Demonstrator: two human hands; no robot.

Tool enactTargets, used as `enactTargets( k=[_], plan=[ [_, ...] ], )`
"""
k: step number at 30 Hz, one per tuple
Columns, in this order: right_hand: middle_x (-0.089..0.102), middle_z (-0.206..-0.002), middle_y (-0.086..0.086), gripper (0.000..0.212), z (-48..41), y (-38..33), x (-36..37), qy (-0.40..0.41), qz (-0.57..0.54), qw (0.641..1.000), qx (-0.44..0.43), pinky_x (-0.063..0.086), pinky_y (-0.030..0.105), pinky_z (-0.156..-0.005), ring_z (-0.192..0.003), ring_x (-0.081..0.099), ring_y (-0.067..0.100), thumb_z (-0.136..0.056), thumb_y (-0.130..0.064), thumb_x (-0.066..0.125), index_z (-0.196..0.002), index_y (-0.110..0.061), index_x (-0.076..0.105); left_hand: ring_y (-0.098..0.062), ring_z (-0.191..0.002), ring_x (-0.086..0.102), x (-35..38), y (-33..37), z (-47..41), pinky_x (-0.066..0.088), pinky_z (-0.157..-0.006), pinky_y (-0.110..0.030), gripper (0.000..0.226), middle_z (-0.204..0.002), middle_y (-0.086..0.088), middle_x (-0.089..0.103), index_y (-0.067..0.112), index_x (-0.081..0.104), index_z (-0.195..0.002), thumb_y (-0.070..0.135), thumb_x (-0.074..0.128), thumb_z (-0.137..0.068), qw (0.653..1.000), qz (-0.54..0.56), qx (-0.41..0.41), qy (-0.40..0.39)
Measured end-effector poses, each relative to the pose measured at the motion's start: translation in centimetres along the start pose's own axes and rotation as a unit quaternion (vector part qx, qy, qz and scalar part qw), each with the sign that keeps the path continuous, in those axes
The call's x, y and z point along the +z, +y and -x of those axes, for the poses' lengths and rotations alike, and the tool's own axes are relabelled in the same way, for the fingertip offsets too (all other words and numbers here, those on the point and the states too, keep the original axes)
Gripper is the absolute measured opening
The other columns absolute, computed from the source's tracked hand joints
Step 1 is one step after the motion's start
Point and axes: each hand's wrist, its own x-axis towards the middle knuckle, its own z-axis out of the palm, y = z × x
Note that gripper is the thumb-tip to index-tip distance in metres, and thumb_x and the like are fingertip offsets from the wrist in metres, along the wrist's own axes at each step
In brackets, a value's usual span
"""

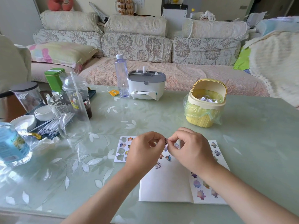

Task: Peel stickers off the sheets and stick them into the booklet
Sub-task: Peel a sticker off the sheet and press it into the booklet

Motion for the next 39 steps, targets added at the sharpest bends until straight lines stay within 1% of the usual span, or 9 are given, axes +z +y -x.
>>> enactTargets(
  k=[2, 5, 9, 14, 18, 21, 25, 29, 39],
  plan=[
    [0.060, -0.064, -0.018, 0.015, -0.2, -0.4, -0.4, -0.035, -0.124, 0.989, 0.076, 0.039, 0.016, -0.052, -0.053, 0.051, 0.008, -0.081, -0.019, 0.076, -0.068, -0.025, 0.070, -0.001, -0.043, 0.055, -0.2, 0.2, -0.1, 0.041, -0.045, -0.018, 0.015, -0.069, 0.006, 0.069, 0.024, 0.072, -0.081, 0.019, 0.061, -0.089, 1.000, 0.023, -0.005, 0.003],
    [0.066, -0.061, -0.008, 0.017, -0.7, -0.6, -0.9, -0.109, -0.305, 0.921, 0.216, 0.041, 0.020, -0.050, -0.051, 0.052, 0.010, -0.092, -0.016, 0.068, -0.076, -0.015, 0.075, -0.007, -0.057, 0.061, -0.4, 0.4, -0.3, 0.042, -0.047, -0.014, 0.016, -0.073, 0.009, 0.071, 0.023, 0.072, -0.078, 0.017, 0.062, -0.089, 0.999, 0.040, 0.012, -0.012],
    [0.072, -0.075, 0.003, 0.014, -0.9, -0.3, -1.2, -0.156, -0.389, 0.864, 0.280, 0.036, 0.022, -0.045, -0.053, 0.053, 0.013, -0.092, -0.019, 0.069, -0.085, -0.009, 0.077, -0.016, -0.061, 0.065, -0.5, 0.0, -0.5, 0.048, -0.055, -0.026, 0.015, -0.071, 0.006, 0.071, 0.028, 0.071, -0.078, 0.023, 0.065, -0.091, 0.999, 0.028, 0.027, -0.017],
    [0.061, -0.053, -0.006, 0.013, -0.6, -0.2, -1.2, -0.126, -0.315, 0.913, 0.227, 0.039, 0.015, -0.051, -0.047, 0.051, 0.006, -0.093, -0.024, 0.070, -0.085, -0.017, 0.077, -0.025, -0.069, 0.069, -0.3, 0.0, -0.5, 0.052, -0.058, -0.036, 0.011, -0.075, 0.001, 0.073, 0.027, 0.073, -0.082, 0.026, 0.068, -0.092, 0.999, 0.049, 0.010, -0.018],
    [0.058, -0.051, -0.010, 0.019, -0.2, -0.4, -0.8, -0.103, -0.239, 0.950, 0.172, 0.042, 0.015, -0.055, -0.051, 0.053, 0.007, -0.098, -0.026, 0.062, -0.080, -0.026, 0.071, -0.005, -0.056, 0.062, -0.2, 0.4, -0.2, 0.044, -0.049, -0.013, 0.012, -0.063, 0.011, 0.069, 0.020, 0.073, -0.082, 0.018, 0.067, -0.092, 0.997, 0.069, -0.004, -0.024],
    [0.058, -0.054, -0.023, 0.021, 0.0, -0.4, -0.3, -0.106, -0.188, 0.966, 0.145, 0.041, 0.017, -0.057, -0.053, 0.052, 0.003, -0.100, -0.027, 0.057, -0.082, -0.026, 0.068, 0.000, -0.047, 0.058, -0.1, 0.3, -0.1, 0.040, -0.046, -0.012, 0.013, -0.057, 0.016, 0.066, 0.022, 0.072, -0.079, 0.022, 0.066, -0.091, 0.998, 0.048, -0.007, -0.028],
    [0.057, -0.052, -0.021, 0.022, -0.2, -0.6, -0.1, -0.095, -0.184, 0.966, 0.155, 0.039, 0.014, -0.055, -0.052, 0.052, 0.003, -0.099, -0.027, 0.058, -0.080, -0.026, 0.068, -0.003, -0.053, 0.061, -0.2, 0.3, -0.3, 0.045, -0.049, -0.015, 0.015, -0.060, 0.014, 0.068, 0.019, 0.072, -0.078, 0.018, 0.065, -0.091, 0.998, 0.052, -0.009, -0.020],
    [0.064, -0.057, 0.000, 0.020, -0.7, -0.5, -0.5, -0.135, -0.248, 0.938, 0.200, 0.038, 0.015, -0.055, -0.046, 0.051, 0.003, -0.098, -0.026, 0.062, -0.082, -0.024, 0.074, -0.016, -0.063, 0.064, -0.4, -0.2, -1.0, 0.056, -0.061, -0.036, 0.014, -0.070, 0.004, 0.073, 0.021, 0.072, -0.077, 0.021, 0.065, -0.089, 0.999, 0.033, -0.019, -0.016],
    [0.053, -0.051, -0.012, 0.018, -0.6, 0.1, -1.5, -0.193, -0.176, 0.950, 0.174, 0.037, 0.020, -0.052, -0.050, 0.042, 0.010, -0.090, -0.027, 0.069, -0.073, -0.029, 0.075, -0.003, -0.054, 0.061, -1.1, -0.4, -1.0, 0.049, -0.055, -0.029, 0.013, -0.069, 0.004, 0.073, 0.019, 0.073, -0.079, 0.017, 0.065, -0.089, 0.994, -0.038, 0.003, -0.098]
  ],
)
